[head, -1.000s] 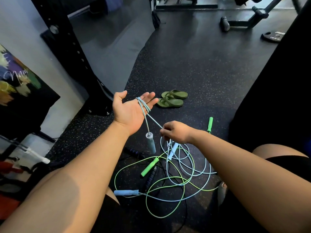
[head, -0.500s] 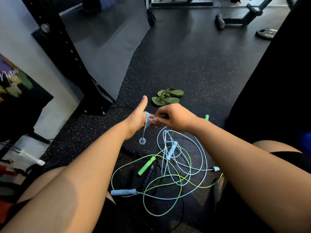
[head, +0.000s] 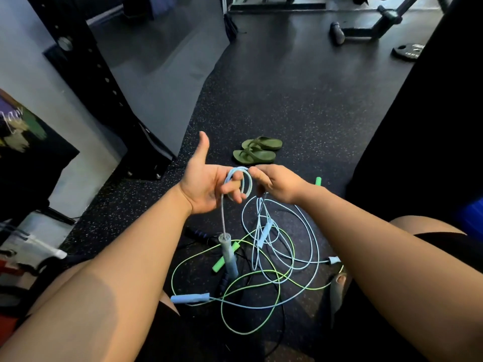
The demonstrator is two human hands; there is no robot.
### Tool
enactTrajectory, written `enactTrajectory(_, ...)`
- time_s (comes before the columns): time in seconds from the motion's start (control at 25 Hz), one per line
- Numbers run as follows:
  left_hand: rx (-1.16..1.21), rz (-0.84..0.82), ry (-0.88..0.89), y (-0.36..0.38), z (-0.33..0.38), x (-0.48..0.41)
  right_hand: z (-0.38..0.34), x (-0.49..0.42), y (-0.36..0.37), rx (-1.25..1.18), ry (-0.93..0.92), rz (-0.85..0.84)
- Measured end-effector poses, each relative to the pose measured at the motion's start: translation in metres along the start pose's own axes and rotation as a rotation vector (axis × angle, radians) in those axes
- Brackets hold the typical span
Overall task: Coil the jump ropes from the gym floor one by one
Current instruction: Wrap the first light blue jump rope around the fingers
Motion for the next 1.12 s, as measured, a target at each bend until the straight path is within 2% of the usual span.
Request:
enactTrajectory(0.12,0.294,0.049,0.135,-0.006,0.008,0.004,0.009,0.0,0.015,-0.055,0.104,-0.035)
enactTrajectory(0.24,0.516,0.138,0.321,-0.019,0.013,0.005,0.02,0.005,0.034,0.036,0.205,-0.27)
enactTrajectory(0.32,0.547,0.208,0.398,-0.025,0.014,0.005,0.02,0.007,0.04,0.071,0.213,-0.349)
enactTrajectory(0.48,0.54,0.353,0.48,-0.032,0.013,0.001,-0.005,0.005,0.033,0.093,0.133,-0.351)
enactTrajectory(0.56,0.463,0.436,0.465,-0.035,0.011,-0.003,-0.019,0.005,0.028,0.157,0.044,-0.33)
enactTrajectory(0.68,0.184,0.603,0.319,-0.035,0.003,-0.013,-0.036,0.005,0.021,0.175,-0.077,-0.277)
enactTrajectory(0.76,-0.001,0.599,0.194,-0.034,-0.007,-0.02,-0.043,0.003,0.015,0.143,-0.128,-0.233)
enactTrajectory(0.84,-0.122,0.511,0.106,-0.029,-0.018,-0.023,-0.051,0.005,0.009,0.057,-0.155,-0.204)
enactTrajectory(0.92,-0.152,0.43,0.091,-0.024,-0.022,-0.024,-0.056,0.008,0.004,-0.11,-0.111,-0.166)
enactTrajectory(1.0,-0.162,0.405,0.101,-0.02,-0.021,-0.024,-0.051,0.007,-0.003,-0.194,-0.006,-0.045)
enactTrajectory(1.12,-0.241,0.397,0.037,-0.017,-0.021,-0.023,-0.024,-0.003,-0.013,-0.03,0.196,0.172)
Point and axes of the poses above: each hand's wrist, its own x-axis away from the middle knuckle, its own y-axis out of the palm, z = x × y, the point moved 1 cm from there along -x, towards the middle knuckle, and after that the axes turned 9 degrees about -x, right-handed, at the moved point
